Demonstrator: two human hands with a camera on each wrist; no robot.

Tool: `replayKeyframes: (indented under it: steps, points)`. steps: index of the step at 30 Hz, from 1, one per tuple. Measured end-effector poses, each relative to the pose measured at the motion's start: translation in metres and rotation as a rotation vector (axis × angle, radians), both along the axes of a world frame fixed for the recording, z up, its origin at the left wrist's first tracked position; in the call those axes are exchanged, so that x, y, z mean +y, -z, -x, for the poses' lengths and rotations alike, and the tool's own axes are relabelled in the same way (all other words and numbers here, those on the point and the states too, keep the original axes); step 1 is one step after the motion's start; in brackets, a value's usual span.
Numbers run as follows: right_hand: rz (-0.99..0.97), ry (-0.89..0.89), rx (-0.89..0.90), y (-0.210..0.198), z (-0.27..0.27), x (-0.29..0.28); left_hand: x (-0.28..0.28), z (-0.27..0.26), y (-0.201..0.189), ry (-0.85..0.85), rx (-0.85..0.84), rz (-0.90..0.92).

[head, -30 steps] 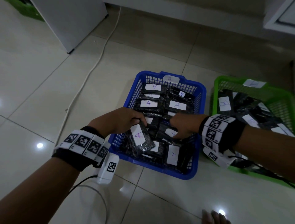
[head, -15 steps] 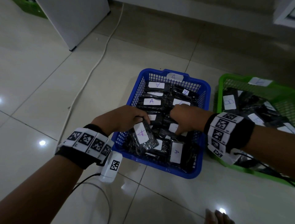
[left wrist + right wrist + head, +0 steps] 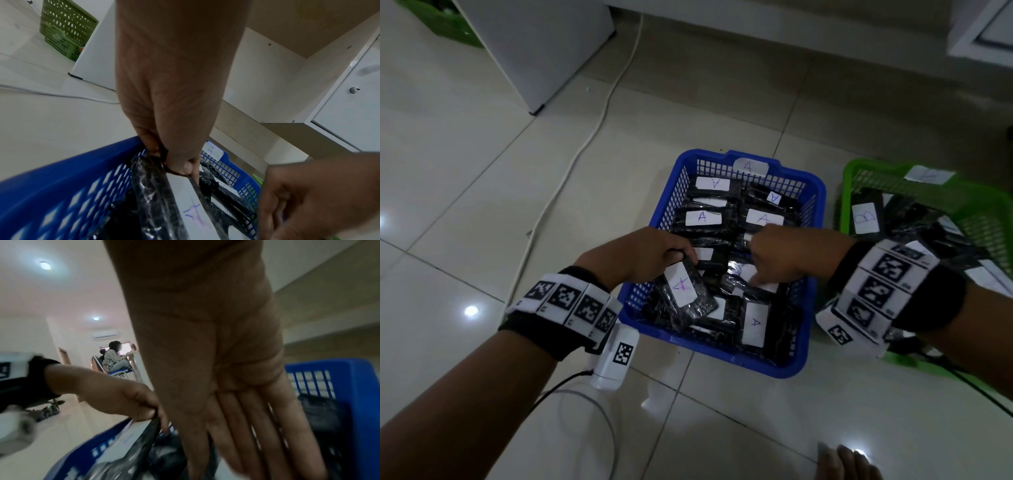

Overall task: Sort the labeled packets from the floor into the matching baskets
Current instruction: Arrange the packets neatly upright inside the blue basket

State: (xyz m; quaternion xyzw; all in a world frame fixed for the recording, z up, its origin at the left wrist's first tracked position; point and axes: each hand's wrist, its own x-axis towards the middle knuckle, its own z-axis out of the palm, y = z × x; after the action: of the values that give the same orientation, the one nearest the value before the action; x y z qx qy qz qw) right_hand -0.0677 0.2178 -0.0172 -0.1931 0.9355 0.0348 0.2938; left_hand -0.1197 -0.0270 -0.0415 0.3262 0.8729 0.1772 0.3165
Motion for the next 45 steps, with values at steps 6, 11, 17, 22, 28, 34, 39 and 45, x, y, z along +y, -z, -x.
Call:
replayKeyframes:
  steps: [6,11,17,22,28,34,39,45]
  points:
    - [0.048,0.006,-0.160,0.026,-0.020,0.002,0.002,0.002,0.000,-0.001,-0.007,0.047]
    - [0.180,0.185,-0.359,0.029,-0.011,0.013,0.003,0.002,-0.005,0.014,-0.010,0.059]
    - [0.157,0.212,-0.334,0.037,-0.005,0.013,0.005,0.000,-0.009,0.011,-0.009,0.046]
    - [0.151,0.223,-0.181,0.031,0.011,0.024,0.005,-0.003,-0.011,0.000,-0.005,0.023]
    - [0.256,0.276,0.083,0.024,0.020,0.040,0.007,-0.001,-0.010,0.009,0.004,0.014]
    - [0.088,0.061,0.170,0.020,-0.002,0.027,0.007,0.000,-0.009,0.020,0.004,0.012]
    - [-0.011,-0.009,0.172,0.027,-0.002,0.019,0.005,0.002,-0.007,0.023,0.010,0.002]
    - [-0.081,-0.035,0.207,0.023,-0.002,0.013,0.003,0.003,-0.005,0.008,-0.016,-0.024]
